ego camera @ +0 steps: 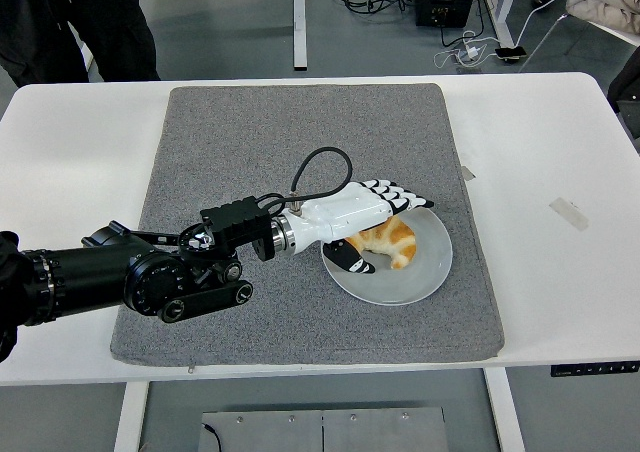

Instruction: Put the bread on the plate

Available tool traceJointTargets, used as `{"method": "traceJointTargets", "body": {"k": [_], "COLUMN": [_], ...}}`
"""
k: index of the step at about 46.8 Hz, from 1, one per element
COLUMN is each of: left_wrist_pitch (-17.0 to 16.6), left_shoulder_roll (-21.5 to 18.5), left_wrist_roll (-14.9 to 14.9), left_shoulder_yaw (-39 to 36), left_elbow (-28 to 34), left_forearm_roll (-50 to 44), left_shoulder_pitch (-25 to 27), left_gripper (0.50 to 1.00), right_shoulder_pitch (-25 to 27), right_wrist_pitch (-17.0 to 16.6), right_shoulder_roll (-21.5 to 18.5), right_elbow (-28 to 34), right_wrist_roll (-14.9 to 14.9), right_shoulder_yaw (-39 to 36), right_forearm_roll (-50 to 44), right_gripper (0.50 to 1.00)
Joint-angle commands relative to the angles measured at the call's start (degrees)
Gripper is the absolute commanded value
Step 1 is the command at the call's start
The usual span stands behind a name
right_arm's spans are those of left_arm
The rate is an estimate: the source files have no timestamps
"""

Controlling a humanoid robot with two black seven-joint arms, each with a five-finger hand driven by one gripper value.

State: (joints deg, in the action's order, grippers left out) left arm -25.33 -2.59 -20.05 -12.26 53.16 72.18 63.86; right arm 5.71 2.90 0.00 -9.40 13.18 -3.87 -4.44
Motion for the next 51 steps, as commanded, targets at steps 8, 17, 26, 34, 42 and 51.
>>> {"method": "traceJointTargets", "body": {"k": [8,17,26,34,42,51], "left_wrist_pitch": [0.10,0.10,0.19,0.19,0.10,0.19], "left_shoulder_roll": [-0.31,-0.75,-2.77,-5.14,-7.51,-8.22], "left_wrist_roll": [-3.85,-6.84,-8.34,-8.34,-8.42,-9.83], "left_shoulder_yaw": [3.12,9.18,15.33,23.50,32.55,42.14], "left_elbow": [0.19,0.19,0.19,0.19,0.19,0.10], "left_forearm_roll": [-6.79,-12.84,-22.95,-30.25,-38.51,-43.79], "left_shoulder_pitch": [0.39,-0.13,-0.14,-0.92,-4.79,-10.15], "left_gripper": [0.969,0.969,0.968,0.968,0.968,0.968], "right_shoulder_pitch": [0.00,0.00,0.00,0.00,0.00,0.00], "right_wrist_pitch": [0.00,0.00,0.00,0.00,0.00,0.00], "right_shoulder_roll": [0.00,0.00,0.00,0.00,0.00,0.00], "right_elbow": [-0.01,-0.01,-0.01,-0.01,-0.01,-0.01], "right_wrist_roll": [0.00,0.00,0.00,0.00,0.00,0.00], "right_shoulder_yaw": [0.00,0.00,0.00,0.00,0.00,0.00], "right_forearm_roll": [-0.05,-0.05,0.04,-0.05,-0.05,-0.05], "right_gripper": [1.000,1.000,1.000,1.000,1.000,1.000]}}
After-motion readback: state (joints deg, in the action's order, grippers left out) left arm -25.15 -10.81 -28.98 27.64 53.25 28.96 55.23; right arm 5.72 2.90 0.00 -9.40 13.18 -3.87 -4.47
